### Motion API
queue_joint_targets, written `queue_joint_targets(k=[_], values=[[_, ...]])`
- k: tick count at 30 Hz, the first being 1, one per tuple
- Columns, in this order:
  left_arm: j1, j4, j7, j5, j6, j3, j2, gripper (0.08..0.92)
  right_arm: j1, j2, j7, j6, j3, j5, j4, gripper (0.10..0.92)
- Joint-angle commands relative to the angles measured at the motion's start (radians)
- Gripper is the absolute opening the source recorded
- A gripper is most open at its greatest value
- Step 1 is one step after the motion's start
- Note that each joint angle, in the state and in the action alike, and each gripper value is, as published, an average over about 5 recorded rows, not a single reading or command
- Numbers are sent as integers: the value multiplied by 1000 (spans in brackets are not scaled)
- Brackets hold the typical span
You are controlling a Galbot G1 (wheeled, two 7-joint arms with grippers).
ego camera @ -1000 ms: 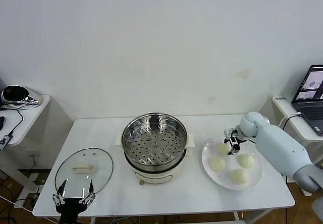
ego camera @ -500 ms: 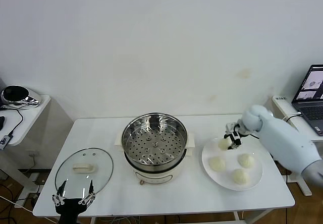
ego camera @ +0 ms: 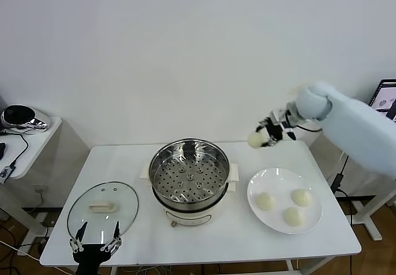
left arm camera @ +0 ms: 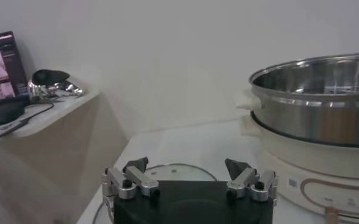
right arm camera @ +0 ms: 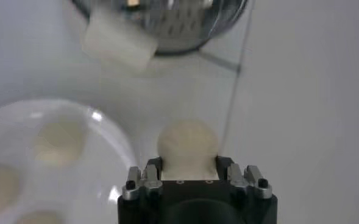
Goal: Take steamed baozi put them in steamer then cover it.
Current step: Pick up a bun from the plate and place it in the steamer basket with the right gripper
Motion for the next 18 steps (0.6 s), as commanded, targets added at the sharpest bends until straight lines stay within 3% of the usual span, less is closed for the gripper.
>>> queue_joint_targets(k=[1,10,18], values=[[0,2,1,-14,-1,1,2,823,170,118,41,49,-165,143,48,553],[-10,11,0,-13,0,-3,-6,823,121,391,94,236,-221,-70,-119,558],[-9,15,0,-8,-4,-7,-17,823,18,474,112,433,-239,-254,-260,560]])
